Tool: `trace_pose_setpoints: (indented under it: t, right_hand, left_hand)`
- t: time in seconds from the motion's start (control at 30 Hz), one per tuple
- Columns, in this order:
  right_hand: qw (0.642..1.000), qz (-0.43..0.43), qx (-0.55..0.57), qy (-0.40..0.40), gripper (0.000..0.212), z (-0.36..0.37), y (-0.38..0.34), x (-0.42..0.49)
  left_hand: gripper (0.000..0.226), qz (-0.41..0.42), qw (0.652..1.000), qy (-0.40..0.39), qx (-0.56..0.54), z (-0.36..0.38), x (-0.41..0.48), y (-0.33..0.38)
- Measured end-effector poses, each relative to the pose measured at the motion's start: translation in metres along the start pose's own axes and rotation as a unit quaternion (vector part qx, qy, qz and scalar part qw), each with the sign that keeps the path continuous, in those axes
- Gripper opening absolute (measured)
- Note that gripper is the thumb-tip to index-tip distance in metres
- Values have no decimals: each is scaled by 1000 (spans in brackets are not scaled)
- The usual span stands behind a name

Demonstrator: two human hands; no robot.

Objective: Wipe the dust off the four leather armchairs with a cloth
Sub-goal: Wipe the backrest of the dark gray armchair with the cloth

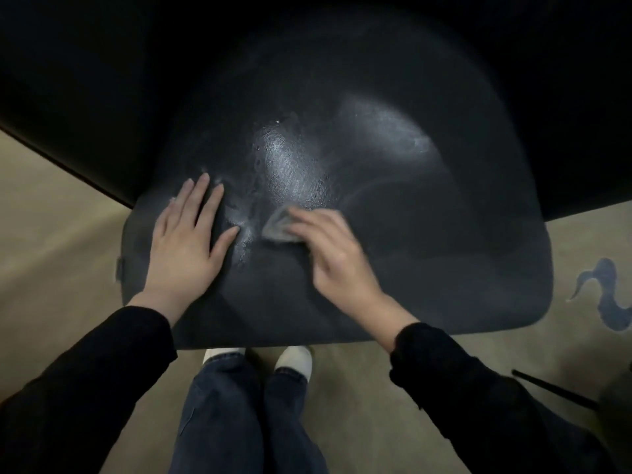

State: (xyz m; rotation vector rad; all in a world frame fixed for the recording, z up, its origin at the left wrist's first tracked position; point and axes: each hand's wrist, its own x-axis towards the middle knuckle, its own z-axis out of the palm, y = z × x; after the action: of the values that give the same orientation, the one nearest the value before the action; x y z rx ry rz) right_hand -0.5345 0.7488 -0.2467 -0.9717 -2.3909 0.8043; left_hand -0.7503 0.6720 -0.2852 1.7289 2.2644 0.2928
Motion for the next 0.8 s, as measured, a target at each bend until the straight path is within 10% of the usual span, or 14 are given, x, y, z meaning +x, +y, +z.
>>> trace_pose_setpoints:
  t: [0.3, 0.57, 0.8]
  right_hand:
    - [849, 390, -167, 316, 44, -63, 75, -78]
    - [942, 248, -81, 211, 44, 46, -27, -60]
    - [933, 254, -61, 249, 43, -14, -5, -70]
  left_hand:
    - [66, 11, 1000, 1, -1, 2, -2, -2]
    - [61, 8, 1000, -5, -2, 0, -3, 4]
    - [66, 11, 1000, 10, -12, 0, -3, 6]
